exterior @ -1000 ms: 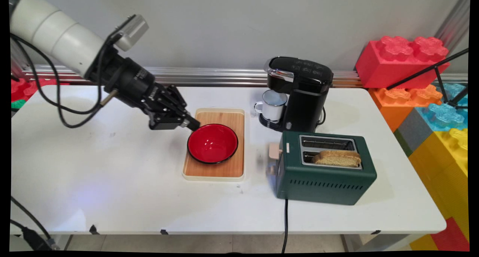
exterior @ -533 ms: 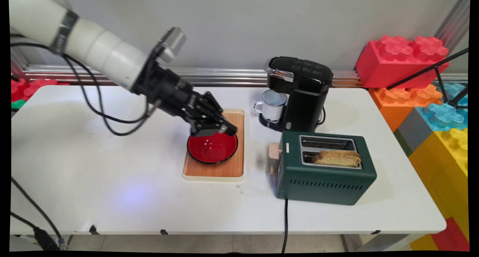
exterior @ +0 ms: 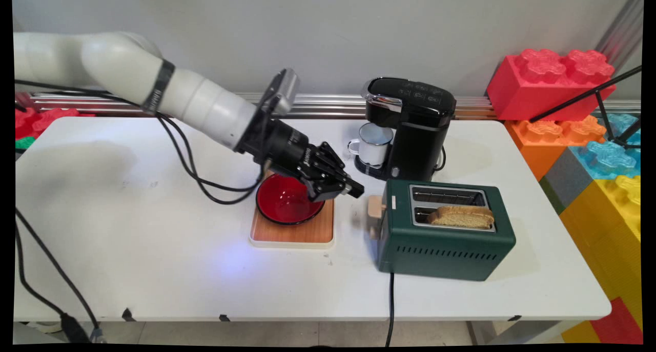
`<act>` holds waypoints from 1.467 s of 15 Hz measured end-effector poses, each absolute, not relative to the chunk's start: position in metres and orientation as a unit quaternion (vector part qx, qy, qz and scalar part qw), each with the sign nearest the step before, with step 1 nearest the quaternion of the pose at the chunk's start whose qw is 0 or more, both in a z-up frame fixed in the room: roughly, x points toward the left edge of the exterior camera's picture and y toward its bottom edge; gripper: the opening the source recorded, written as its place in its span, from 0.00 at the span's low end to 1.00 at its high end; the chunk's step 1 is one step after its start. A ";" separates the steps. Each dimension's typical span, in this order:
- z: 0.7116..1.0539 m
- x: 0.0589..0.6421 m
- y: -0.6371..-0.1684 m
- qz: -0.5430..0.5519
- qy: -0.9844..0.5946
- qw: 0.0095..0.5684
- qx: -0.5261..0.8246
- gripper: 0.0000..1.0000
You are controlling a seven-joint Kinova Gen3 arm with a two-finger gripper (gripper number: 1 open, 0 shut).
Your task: Press the toaster switch
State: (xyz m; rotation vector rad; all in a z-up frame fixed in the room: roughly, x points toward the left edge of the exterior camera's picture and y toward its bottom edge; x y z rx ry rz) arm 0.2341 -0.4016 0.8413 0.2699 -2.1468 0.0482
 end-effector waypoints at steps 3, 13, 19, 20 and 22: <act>0.823 0.223 -0.409 0.022 -0.873 0.475 0.109 0.00; 0.791 0.202 -0.423 0.025 -0.867 0.485 0.108 0.00; 0.779 0.201 -0.425 0.024 -0.871 0.478 0.108 0.00; 0.778 0.201 -0.426 0.024 -0.872 0.477 0.109 0.00; 0.773 0.202 -0.426 0.023 -0.874 0.473 0.109 0.00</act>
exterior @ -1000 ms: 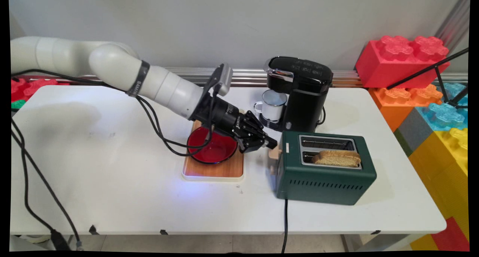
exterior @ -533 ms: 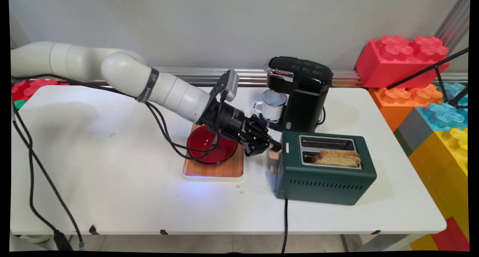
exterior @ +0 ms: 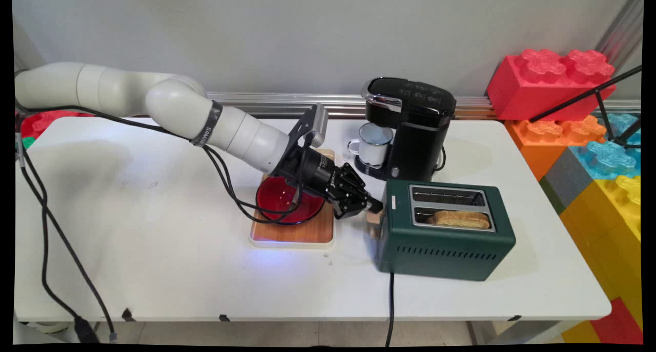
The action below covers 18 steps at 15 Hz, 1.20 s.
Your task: Press the toaster switch
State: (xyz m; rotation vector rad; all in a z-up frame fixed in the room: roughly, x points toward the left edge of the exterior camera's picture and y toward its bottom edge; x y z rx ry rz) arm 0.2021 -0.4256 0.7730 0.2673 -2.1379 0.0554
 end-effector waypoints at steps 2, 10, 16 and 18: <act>0.769 0.202 -0.425 0.021 -0.876 0.470 0.109 0.00; 0.756 0.199 -0.426 0.017 -0.878 0.465 0.110 0.00; 0.750 0.198 -0.426 0.015 -0.880 0.461 0.112 0.00; 0.749 0.198 -0.425 0.015 -0.881 0.460 0.112 0.00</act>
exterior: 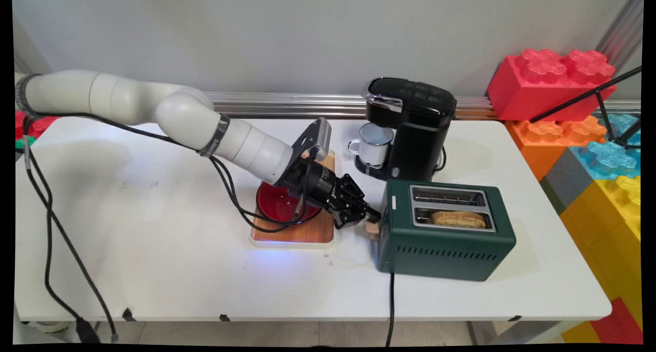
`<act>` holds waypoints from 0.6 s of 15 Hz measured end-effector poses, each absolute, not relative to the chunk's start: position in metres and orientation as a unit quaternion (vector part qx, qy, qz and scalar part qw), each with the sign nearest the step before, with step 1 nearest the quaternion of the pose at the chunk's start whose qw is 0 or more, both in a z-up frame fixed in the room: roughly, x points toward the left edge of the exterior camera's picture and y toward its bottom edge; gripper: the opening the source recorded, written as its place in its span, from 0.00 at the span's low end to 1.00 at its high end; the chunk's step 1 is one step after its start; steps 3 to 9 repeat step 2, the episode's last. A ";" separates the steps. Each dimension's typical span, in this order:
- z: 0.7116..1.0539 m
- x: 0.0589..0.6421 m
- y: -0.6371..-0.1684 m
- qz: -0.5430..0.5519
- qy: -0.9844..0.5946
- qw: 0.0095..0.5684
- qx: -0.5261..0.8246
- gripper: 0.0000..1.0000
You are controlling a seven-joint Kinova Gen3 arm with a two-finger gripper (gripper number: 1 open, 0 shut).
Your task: Press the toaster switch
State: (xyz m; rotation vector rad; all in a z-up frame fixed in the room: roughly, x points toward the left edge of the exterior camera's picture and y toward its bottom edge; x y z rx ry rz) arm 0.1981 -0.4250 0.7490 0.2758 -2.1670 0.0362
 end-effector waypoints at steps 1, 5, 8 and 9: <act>0.749 0.198 -0.425 0.014 -0.881 0.460 0.112 0.00; 0.750 0.200 -0.424 0.013 -0.881 0.459 0.112 0.00; 0.750 0.200 -0.424 0.013 -0.881 0.459 0.112 0.00; 0.750 0.200 -0.424 0.013 -0.881 0.459 0.112 0.00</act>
